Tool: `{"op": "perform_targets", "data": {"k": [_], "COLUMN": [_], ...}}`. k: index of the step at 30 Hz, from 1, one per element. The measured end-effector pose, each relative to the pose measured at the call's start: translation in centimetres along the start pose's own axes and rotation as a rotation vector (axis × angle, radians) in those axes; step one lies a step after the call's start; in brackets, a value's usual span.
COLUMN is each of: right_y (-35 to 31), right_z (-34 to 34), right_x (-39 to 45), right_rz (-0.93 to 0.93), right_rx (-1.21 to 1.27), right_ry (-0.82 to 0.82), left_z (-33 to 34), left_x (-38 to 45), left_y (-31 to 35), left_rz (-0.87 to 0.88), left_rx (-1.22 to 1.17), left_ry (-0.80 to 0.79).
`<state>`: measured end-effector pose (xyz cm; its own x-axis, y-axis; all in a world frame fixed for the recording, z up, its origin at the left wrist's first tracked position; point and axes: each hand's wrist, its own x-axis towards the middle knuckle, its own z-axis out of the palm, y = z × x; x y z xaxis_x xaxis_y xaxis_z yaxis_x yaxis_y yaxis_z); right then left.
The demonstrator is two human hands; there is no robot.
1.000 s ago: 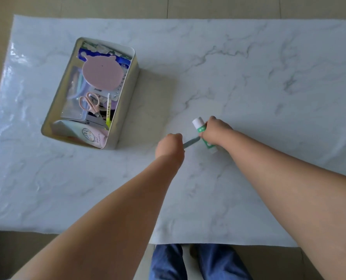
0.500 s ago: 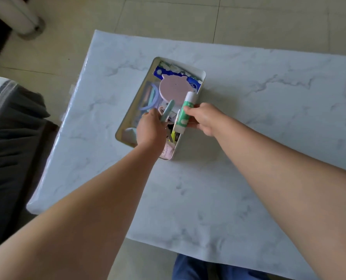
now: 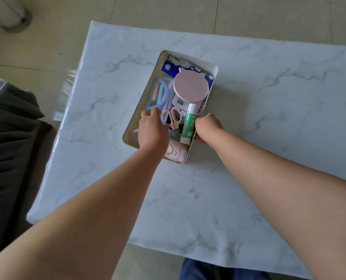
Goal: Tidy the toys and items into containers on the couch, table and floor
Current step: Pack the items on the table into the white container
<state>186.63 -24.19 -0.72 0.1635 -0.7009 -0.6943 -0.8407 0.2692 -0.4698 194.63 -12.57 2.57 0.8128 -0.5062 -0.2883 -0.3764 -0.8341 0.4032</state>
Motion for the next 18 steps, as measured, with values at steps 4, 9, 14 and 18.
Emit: {"op": "perform_targets", "data": {"k": [4,9,14,18], "right_y": [-0.3,-1.1,-2.5,-5.6], "right_z": [-0.4,-0.4,0.9,3.9], "right_x": [-1.1,-1.9,-1.8,-2.1], "right_rz": [0.037,0.094,0.114,0.109], "right_rx": [-0.037,-0.098,0.124,0.313], "right_ry": [-0.124,-0.219,-0.285,-0.419], "left_z": [0.3,-0.1,-0.7,-1.9], "left_x": [0.4,0.7,2.1,4.0], "left_y": [0.2,0.4,0.3,-0.6], "left_rz": [0.029,0.024,0.063,0.111], "left_rx": [0.007,-0.014,-0.018,0.038], "left_ry": [-0.011,-0.026,-0.017,0.006]}}
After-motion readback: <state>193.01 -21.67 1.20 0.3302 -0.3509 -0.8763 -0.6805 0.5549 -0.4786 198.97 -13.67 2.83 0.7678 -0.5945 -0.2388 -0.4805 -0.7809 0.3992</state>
